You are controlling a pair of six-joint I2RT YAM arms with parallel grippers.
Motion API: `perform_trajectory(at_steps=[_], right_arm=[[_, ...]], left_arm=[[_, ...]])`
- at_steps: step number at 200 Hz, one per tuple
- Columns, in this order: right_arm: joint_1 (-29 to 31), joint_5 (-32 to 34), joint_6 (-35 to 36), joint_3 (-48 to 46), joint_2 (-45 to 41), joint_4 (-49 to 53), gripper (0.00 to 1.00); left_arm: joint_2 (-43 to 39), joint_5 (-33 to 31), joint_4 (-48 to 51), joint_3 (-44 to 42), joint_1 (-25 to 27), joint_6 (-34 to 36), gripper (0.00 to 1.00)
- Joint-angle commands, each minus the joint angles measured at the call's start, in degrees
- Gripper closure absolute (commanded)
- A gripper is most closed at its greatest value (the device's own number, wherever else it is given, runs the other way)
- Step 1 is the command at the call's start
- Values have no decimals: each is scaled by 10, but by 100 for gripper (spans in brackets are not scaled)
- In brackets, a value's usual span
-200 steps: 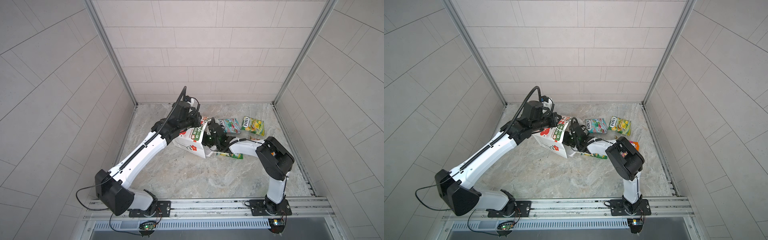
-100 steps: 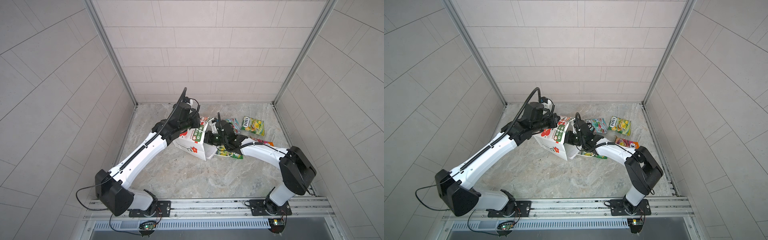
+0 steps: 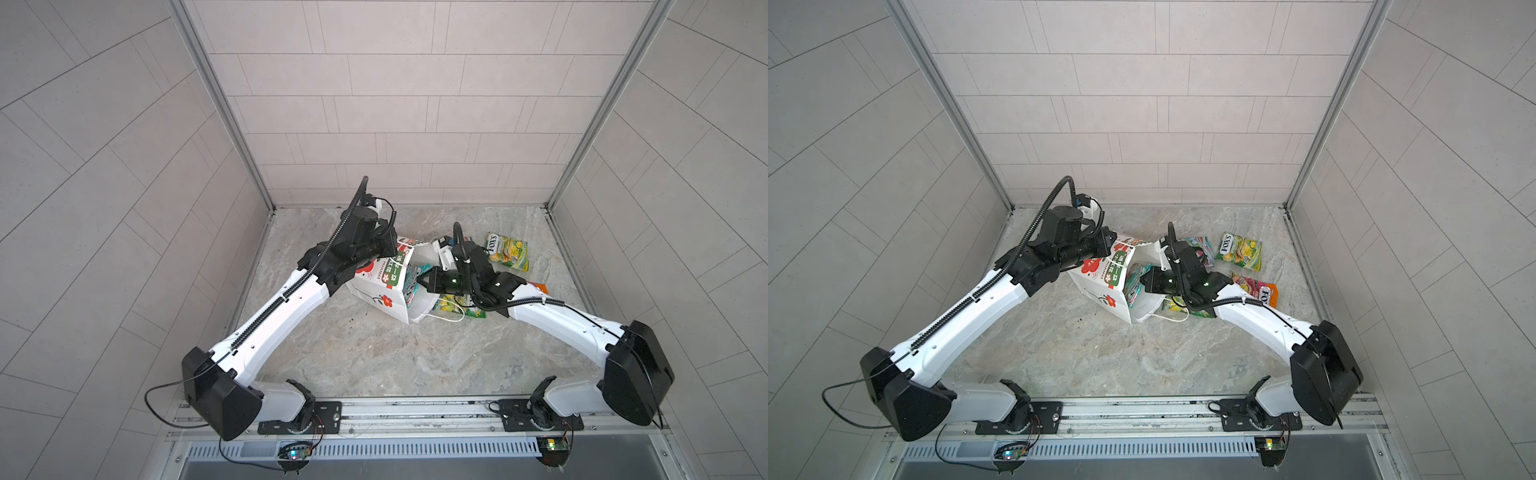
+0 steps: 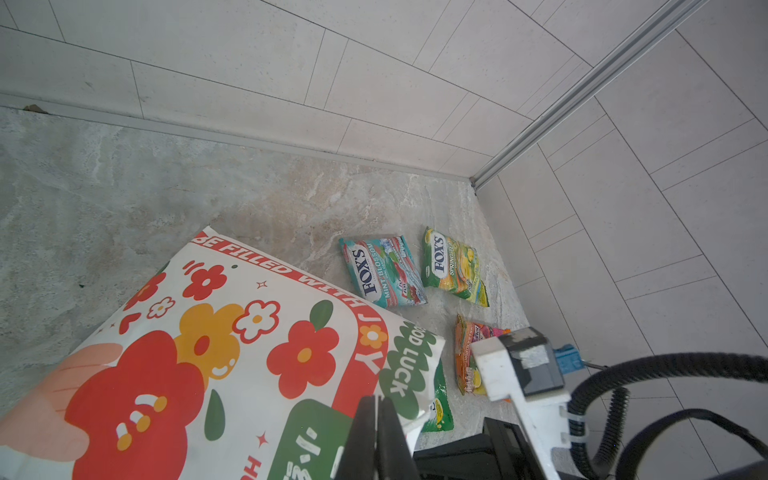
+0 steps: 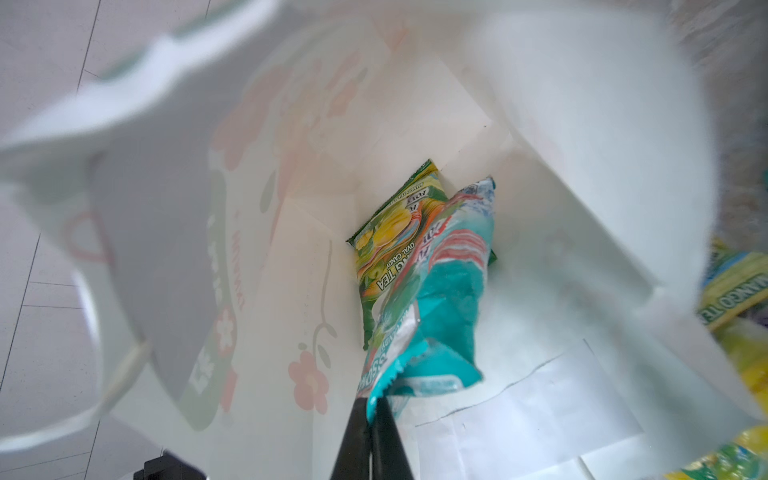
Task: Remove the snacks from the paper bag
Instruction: 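Pull the teal packet out of the bag with the right gripper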
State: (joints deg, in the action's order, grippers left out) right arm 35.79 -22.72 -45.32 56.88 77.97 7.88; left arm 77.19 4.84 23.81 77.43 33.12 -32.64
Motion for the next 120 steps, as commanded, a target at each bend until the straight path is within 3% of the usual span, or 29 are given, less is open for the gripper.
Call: perform_trajectory(at_steps=[1,120], right_arm=[[-5,5,28,-5,-42,19,100],[-19,-72,45,40,-111,68,100]], left_arm=[[-13,-10,-10,-6,-3,-1,100],[-2,-1,-15,-6,-3,-6,100]])
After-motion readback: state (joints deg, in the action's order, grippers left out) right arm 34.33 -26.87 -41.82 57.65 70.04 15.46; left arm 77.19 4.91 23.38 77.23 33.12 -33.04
